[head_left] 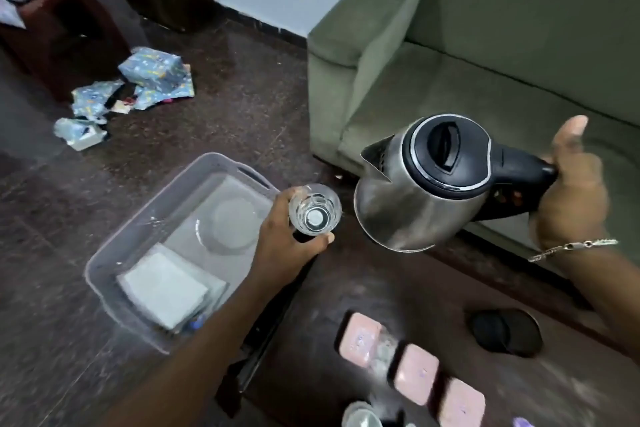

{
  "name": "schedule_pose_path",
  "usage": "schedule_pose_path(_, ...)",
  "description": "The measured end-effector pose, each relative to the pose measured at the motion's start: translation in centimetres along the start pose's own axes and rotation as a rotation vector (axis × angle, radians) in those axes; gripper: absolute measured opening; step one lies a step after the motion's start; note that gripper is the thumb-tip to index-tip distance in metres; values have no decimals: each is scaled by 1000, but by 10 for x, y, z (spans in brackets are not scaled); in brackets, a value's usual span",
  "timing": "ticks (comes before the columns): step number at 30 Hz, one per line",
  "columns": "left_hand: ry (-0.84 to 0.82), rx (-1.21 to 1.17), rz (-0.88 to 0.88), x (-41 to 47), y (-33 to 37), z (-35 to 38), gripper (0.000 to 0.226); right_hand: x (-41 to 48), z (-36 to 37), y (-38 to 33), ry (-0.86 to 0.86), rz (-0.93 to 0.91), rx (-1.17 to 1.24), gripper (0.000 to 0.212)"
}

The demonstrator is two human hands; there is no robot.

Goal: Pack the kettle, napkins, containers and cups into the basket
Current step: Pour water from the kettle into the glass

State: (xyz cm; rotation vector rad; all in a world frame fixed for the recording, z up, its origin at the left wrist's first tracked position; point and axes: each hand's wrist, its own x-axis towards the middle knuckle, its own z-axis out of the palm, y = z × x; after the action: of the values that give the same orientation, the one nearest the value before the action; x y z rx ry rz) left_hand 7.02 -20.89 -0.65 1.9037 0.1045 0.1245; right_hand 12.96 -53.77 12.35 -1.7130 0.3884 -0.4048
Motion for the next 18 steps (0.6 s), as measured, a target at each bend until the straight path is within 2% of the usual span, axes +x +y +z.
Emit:
schedule_pose_path(3, -119, -56, -34, -14, -7, 58, 79, 9, -51, 16, -2, -25, -156, 91)
schedule_pose_path(10, -320, -33, -94, -57, -38, 178, 83, 19, -135, 50, -77, -146, -581, 88)
schedule_pose_path(18, -439, 44, -105, -89, -57, 231, 81, 36, -164, 71, -269, -313, -1010, 99)
